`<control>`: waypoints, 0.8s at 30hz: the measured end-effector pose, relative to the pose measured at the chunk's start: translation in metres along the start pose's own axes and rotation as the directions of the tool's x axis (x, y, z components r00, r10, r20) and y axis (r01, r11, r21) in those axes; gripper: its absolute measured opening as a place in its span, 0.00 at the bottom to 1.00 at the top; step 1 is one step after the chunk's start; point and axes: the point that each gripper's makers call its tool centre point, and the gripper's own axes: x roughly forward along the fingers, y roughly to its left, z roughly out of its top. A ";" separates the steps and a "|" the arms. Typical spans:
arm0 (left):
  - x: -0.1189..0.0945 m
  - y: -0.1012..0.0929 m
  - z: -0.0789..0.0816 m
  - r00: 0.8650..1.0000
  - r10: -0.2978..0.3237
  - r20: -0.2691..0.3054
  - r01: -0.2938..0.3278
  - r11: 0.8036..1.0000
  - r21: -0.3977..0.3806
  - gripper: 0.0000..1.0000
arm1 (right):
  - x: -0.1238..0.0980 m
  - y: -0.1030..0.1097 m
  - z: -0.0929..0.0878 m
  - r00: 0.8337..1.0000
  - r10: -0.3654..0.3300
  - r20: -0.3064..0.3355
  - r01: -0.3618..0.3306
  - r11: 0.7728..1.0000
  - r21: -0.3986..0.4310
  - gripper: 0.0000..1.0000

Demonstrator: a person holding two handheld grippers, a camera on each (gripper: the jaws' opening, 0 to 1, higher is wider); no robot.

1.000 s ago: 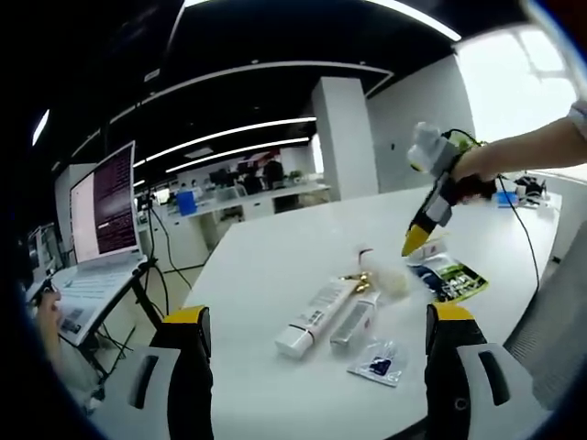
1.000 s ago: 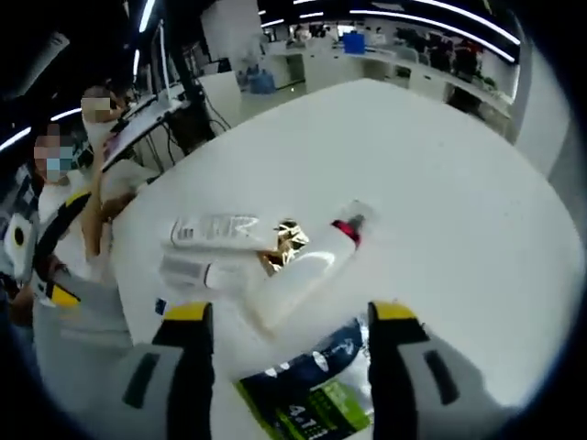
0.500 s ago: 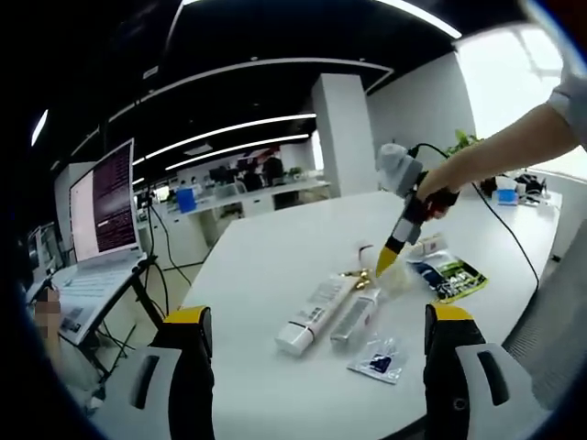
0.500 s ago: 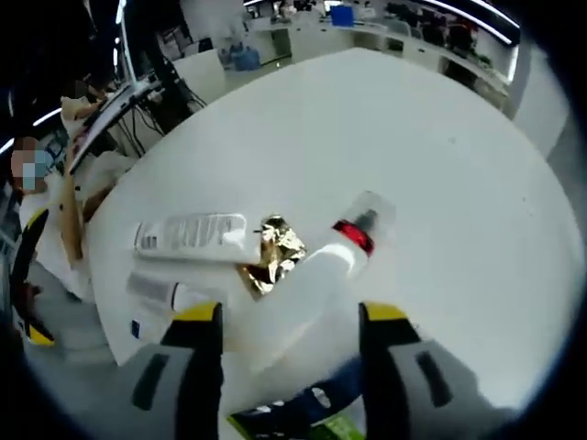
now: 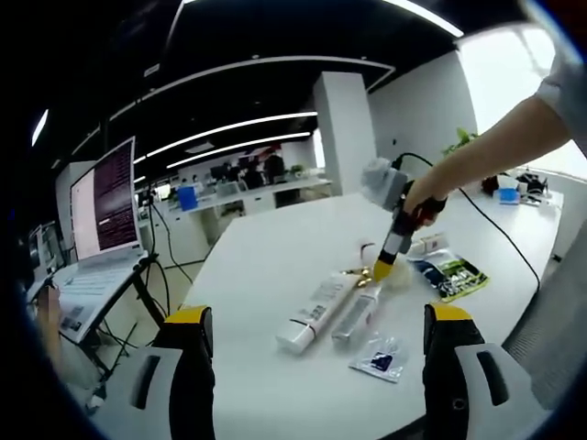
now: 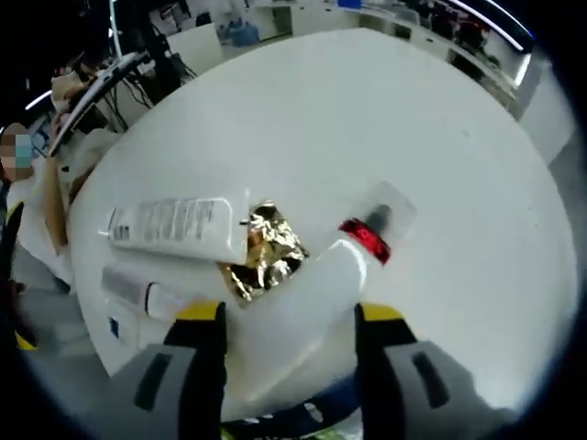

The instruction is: Arrange the skincare products in the storage area until every visible bottle or jar stands upright without overlapping.

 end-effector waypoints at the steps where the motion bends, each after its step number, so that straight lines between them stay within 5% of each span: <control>1: 0.000 0.000 0.000 1.000 0.001 0.001 -0.001 1.000 -0.001 0.93 | -0.001 -0.003 -0.003 1.000 -0.010 -0.016 0.010 1.000 -0.019 0.56; 9: 0.000 -0.001 -0.001 1.000 -0.003 -0.001 0.003 1.000 -0.001 0.93 | -0.002 -0.028 -0.017 0.996 -0.050 -0.079 0.043 0.995 -0.086 0.47; 16: 0.000 0.000 -0.001 1.000 0.000 -0.003 0.000 1.000 0.000 0.93 | 0.001 -0.028 -0.014 0.996 -0.033 -0.077 0.027 0.997 -0.077 0.43; 19: 0.000 0.000 -0.002 1.000 0.000 -0.009 0.000 1.000 0.003 0.93 | -0.001 -0.031 -0.014 0.994 -0.077 -0.073 0.075 0.997 -0.024 0.32; 24: 0.000 0.000 -0.003 1.000 0.001 -0.016 -0.001 1.000 0.007 0.93 | -0.002 -0.027 -0.016 0.997 -0.032 -0.064 0.029 0.999 -0.038 0.29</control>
